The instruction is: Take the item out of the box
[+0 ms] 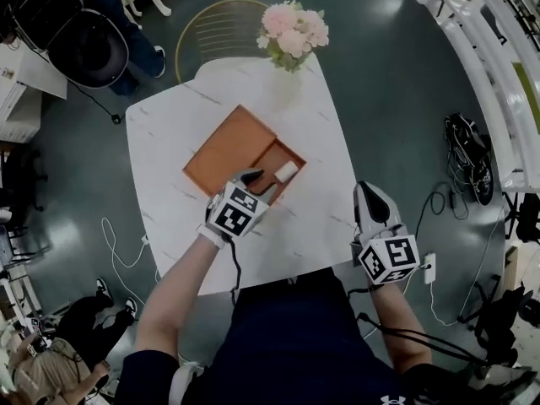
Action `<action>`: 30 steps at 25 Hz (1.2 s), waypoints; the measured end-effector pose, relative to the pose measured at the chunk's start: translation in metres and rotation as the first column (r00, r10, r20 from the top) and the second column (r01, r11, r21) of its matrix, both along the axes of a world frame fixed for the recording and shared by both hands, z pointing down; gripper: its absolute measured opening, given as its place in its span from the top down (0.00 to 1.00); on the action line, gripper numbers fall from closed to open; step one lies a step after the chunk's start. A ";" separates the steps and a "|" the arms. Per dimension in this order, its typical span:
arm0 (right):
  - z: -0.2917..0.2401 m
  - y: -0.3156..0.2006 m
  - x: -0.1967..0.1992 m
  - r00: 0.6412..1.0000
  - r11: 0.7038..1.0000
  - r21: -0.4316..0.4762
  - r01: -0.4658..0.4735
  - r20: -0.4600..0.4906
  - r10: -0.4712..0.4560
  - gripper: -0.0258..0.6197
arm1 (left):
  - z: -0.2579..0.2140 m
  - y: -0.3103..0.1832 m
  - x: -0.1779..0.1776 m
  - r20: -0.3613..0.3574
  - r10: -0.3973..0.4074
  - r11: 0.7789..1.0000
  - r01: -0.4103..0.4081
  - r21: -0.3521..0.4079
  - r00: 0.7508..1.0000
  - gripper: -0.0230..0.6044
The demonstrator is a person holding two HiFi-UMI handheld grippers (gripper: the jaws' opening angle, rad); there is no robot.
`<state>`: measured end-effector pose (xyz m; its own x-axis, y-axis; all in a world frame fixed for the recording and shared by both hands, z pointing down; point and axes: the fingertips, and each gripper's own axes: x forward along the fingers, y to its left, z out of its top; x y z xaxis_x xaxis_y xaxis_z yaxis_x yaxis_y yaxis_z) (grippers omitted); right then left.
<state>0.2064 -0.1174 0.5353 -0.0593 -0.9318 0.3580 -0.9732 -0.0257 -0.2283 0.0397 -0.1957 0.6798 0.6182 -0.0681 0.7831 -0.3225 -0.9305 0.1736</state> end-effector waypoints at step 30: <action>0.010 0.030 0.015 0.997 0.998 -0.019 -0.057 0.056 0.058 0.96 | 0.061 0.002 0.039 0.096 -0.005 0.983 0.022 -0.180 0.995 0.73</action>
